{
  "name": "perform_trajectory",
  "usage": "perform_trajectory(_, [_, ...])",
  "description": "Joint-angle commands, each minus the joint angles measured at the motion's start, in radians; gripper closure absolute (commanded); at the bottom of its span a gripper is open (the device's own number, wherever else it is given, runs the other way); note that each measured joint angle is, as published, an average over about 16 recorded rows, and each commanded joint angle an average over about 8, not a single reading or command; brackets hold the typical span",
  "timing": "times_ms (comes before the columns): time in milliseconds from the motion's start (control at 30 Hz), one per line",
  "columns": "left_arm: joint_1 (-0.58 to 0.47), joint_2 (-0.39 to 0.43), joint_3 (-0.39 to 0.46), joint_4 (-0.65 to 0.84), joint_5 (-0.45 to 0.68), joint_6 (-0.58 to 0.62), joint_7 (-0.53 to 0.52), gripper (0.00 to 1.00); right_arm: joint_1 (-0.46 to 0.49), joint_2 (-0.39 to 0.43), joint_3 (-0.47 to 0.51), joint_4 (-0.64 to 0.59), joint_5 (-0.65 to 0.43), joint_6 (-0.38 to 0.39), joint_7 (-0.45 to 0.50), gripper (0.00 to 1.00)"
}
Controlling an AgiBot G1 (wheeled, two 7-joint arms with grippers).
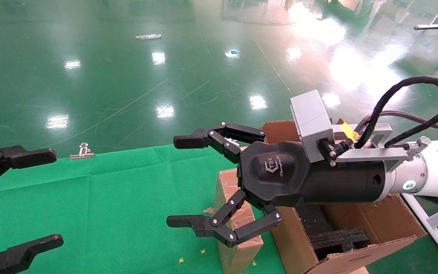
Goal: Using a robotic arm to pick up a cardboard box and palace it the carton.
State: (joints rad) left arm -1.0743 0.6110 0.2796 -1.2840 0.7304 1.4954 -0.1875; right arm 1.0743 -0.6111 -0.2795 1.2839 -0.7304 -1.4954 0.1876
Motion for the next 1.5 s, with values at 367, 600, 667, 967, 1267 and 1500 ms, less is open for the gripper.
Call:
perform_trajectory(367, [0.000, 0.000, 0.000, 0.000, 0.000, 0.000, 0.000, 0.00, 0.001, 0.000, -0.001, 0.001, -0.002, 0.000, 0.000, 0.00])
perform_trajectory(600, [0.000, 0.000, 0.001, 0.001, 0.000, 0.000, 0.000, 0.00, 0.031, -0.001, -0.039, 0.036, -0.080, 0.006, 0.027, 0.00])
perform_trajectory(667, [-0.001, 0.000, 0.001, 0.001, 0.000, 0.000, 0.001, 0.00, 0.060, -0.009, -0.070, 0.050, -0.140, 0.003, 0.048, 0.00])
perform_trajectory(967, [-0.001, 0.000, 0.002, 0.001, -0.001, 0.000, 0.001, 0.00, 0.290, -0.123, -0.297, 0.073, -0.505, -0.057, 0.184, 0.00])
perform_trajectory(1267, [-0.001, -0.001, 0.002, 0.001, -0.001, 0.000, 0.001, 0.00, 0.520, -0.224, -0.557, 0.074, -0.743, -0.076, 0.356, 0.00])
perform_trajectory(1500, [-0.001, -0.001, 0.003, 0.001, -0.002, 0.000, 0.002, 0.00, 0.725, -0.245, -0.729, 0.072, -0.761, -0.087, 0.446, 0.00])
